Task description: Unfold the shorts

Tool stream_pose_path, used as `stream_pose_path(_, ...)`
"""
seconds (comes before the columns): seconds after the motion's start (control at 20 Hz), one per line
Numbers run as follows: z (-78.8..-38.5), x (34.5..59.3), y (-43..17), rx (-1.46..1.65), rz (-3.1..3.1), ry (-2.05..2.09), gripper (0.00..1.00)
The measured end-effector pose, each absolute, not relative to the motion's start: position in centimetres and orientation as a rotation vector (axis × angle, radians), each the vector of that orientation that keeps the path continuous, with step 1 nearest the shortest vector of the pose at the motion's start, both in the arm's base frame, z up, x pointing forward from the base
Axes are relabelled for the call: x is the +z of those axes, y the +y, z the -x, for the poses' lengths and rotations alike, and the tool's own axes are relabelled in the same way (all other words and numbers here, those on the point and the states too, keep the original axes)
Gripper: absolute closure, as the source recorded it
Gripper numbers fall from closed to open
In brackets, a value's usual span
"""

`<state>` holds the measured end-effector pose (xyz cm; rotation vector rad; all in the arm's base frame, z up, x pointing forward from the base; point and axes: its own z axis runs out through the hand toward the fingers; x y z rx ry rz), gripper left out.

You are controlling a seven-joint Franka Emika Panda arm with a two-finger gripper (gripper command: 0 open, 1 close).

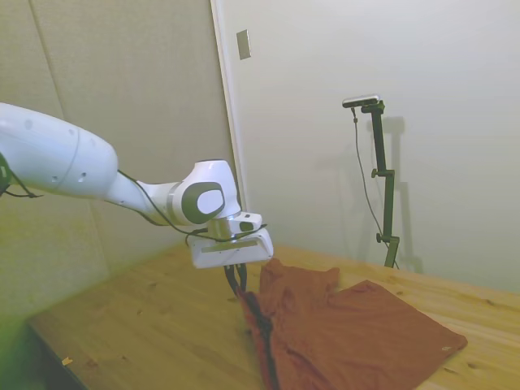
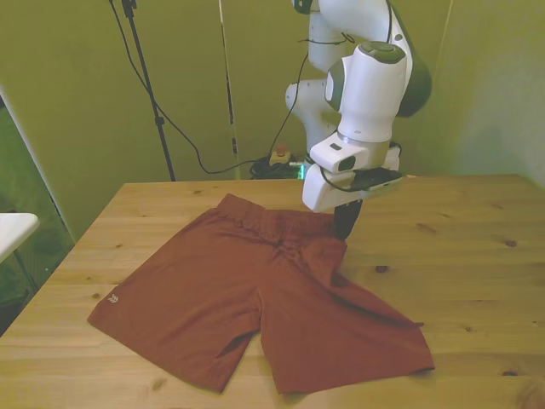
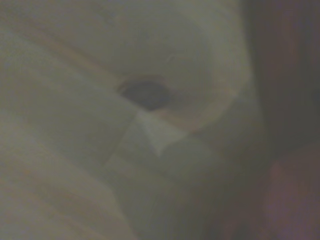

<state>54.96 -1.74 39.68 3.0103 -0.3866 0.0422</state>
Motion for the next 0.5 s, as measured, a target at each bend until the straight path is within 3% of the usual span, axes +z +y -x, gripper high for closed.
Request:
stream_pose_path(0.25, -46.6, 38.9, -1.2, 0.04, -3.023, -0.381, 1.0)
stream_pose_path(0.3, -45.0, 38.3, -1.1, 0.036, -3.023, -0.38, 0.0)
stream_pose_path(0.5, -39.7, 36.2, -0.7, 0.04, -3.017, -0.381, 0.0)
